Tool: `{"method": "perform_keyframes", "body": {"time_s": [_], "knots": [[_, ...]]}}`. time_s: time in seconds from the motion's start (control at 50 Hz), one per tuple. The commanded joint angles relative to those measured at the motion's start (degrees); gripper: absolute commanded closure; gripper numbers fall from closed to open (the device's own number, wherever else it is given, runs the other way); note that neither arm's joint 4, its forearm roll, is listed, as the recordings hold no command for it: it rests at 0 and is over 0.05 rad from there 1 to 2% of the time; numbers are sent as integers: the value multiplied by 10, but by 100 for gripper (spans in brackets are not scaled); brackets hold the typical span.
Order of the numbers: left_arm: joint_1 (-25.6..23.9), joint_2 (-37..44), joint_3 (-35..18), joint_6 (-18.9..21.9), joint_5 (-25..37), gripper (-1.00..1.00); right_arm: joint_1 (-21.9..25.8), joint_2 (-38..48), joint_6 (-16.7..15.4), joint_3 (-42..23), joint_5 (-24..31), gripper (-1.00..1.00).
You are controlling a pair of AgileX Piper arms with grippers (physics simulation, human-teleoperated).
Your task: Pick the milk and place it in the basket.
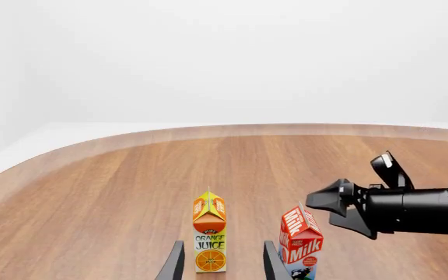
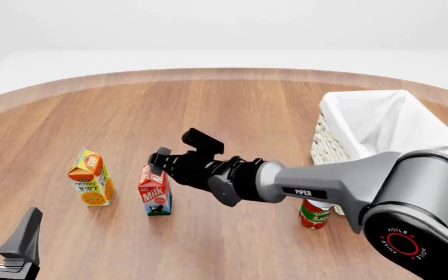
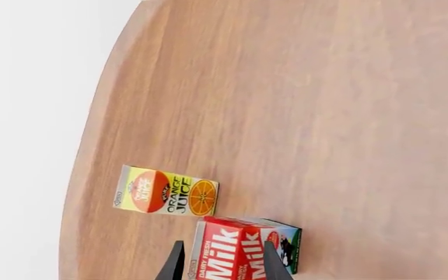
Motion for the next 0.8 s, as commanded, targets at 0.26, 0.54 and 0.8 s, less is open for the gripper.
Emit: {"method": "perform_keyframes", "body": {"time_s": [0.26, 0.54, 0.8], "knots": [[0, 0, 0, 0, 0, -100, 22, 36, 35, 9, -32, -100], [0, 0, 0, 0, 0, -100, 40, 52, 67, 39, -72, -100], [0, 0, 0, 0, 0, -100, 34, 42, 68, 46, -80, 100]]}}
